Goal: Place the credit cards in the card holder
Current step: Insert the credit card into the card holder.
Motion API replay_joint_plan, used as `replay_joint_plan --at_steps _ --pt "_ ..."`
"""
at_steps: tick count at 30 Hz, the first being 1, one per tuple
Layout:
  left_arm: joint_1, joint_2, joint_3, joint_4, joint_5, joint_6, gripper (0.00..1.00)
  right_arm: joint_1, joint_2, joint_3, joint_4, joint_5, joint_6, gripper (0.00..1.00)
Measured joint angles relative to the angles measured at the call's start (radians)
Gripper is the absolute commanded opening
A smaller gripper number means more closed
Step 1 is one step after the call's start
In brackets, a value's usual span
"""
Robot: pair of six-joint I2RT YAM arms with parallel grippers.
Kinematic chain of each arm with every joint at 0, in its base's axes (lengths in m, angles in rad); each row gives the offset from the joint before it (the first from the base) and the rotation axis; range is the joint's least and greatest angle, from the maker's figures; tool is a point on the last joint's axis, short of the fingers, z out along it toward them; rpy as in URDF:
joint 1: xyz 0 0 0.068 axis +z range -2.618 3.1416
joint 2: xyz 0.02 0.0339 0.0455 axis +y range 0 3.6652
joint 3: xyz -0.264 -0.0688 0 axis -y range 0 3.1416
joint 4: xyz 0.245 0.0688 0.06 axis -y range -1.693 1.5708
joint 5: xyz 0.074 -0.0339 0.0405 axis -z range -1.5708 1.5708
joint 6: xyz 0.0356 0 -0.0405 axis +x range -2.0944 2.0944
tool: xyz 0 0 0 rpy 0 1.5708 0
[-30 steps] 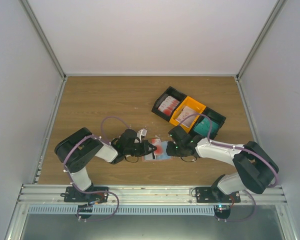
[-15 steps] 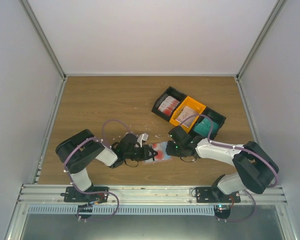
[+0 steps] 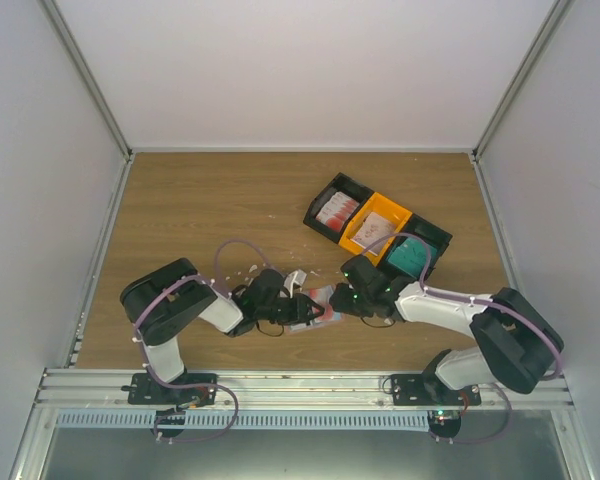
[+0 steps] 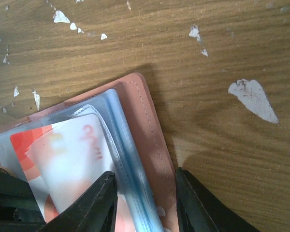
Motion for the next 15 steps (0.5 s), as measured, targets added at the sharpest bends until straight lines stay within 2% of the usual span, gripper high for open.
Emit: replay_joint_plan --at_steps 5,8,11,15 --pt "-0.006 -0.050 -0.011 -0.042 -0.009 -0.002 0.43 0.000 -0.019 -0.017 0.005 -0.011 0.008 0.36" --pt "-0.007 -0.113 -0.022 -0.111 -0.029 -0.003 0.50 0.000 -0.022 -0.020 0.005 -0.017 0.008 0.37" --pt "-0.007 -0.167 -0.024 -0.185 -0.054 -0.004 0.54 0.000 -0.024 -0.023 0.008 -0.019 0.007 0.36" --pt "-0.007 -0.221 -0.024 -0.276 -0.088 -0.008 0.55 0.000 -0.024 -0.023 0.008 -0.021 0.003 0.36"
